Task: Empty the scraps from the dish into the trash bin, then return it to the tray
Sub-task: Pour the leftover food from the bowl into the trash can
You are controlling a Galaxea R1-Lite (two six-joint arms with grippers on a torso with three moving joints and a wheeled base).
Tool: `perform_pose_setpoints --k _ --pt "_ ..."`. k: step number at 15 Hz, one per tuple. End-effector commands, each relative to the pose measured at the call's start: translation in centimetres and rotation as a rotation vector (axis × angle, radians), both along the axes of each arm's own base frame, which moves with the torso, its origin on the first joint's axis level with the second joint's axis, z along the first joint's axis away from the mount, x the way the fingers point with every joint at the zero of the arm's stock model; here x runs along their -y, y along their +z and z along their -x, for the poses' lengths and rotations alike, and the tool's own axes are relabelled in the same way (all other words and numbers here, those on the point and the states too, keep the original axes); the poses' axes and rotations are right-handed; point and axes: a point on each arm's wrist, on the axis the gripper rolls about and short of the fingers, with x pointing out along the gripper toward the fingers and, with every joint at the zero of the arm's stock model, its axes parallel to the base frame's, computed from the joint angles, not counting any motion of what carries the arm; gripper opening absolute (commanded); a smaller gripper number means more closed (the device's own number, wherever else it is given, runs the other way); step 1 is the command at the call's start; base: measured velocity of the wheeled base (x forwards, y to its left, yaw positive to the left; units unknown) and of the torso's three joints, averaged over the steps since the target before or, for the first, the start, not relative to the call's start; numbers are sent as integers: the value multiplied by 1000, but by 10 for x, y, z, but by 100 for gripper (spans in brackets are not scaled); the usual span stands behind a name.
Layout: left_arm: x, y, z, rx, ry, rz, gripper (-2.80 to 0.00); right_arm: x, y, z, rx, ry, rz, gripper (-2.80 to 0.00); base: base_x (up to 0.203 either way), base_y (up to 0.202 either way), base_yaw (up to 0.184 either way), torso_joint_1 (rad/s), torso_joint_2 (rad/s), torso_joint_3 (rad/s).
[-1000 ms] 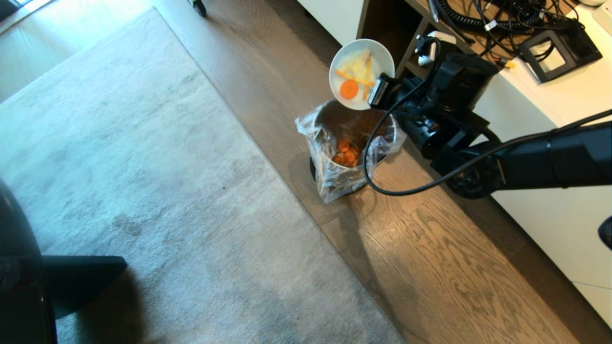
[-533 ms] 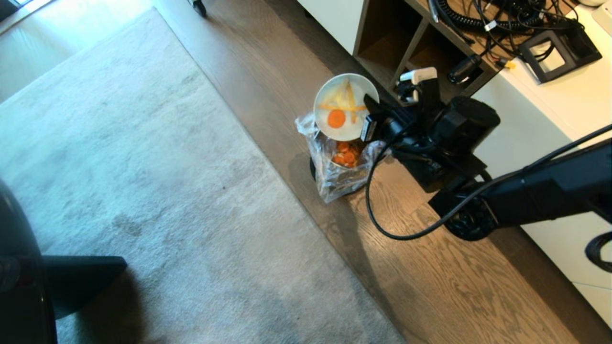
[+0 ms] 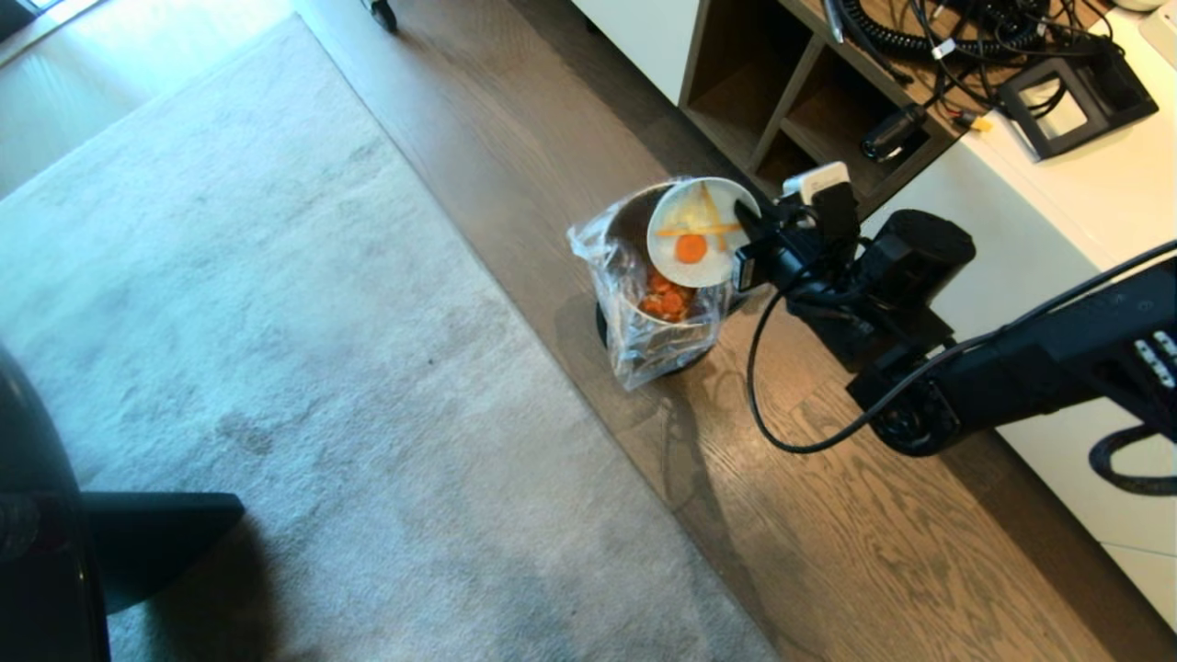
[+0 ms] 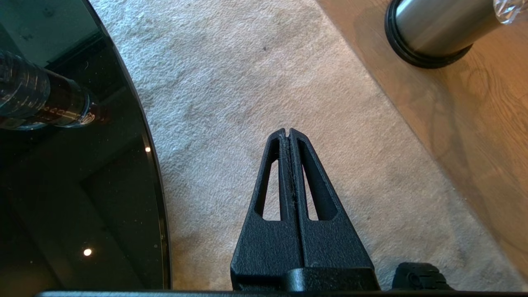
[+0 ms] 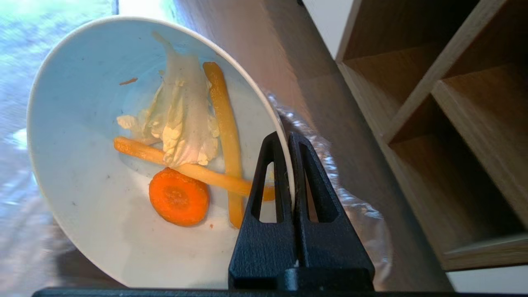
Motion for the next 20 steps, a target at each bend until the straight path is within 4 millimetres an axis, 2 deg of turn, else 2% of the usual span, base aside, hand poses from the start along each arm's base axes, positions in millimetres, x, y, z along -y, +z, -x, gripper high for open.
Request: perform_pose_setpoints --k 1,7,13,20 --pt "0 0 0 1 0 0 -280 4 -1 -8 23 -29 27 -280 0 0 0 0 0 0" --pt "0 0 0 1 0 0 -280 -6 18 -31 185 -101 112 -280 0 0 0 0 0 0" --pt "0 0 0 1 0 1 -280 -9 24 -29 366 -43 272 -280 0 0 0 0 0 0" --pt "0 0 0 1 0 1 -280 -3 32 -24 599 -24 447 -280 0 0 0 0 0 0"
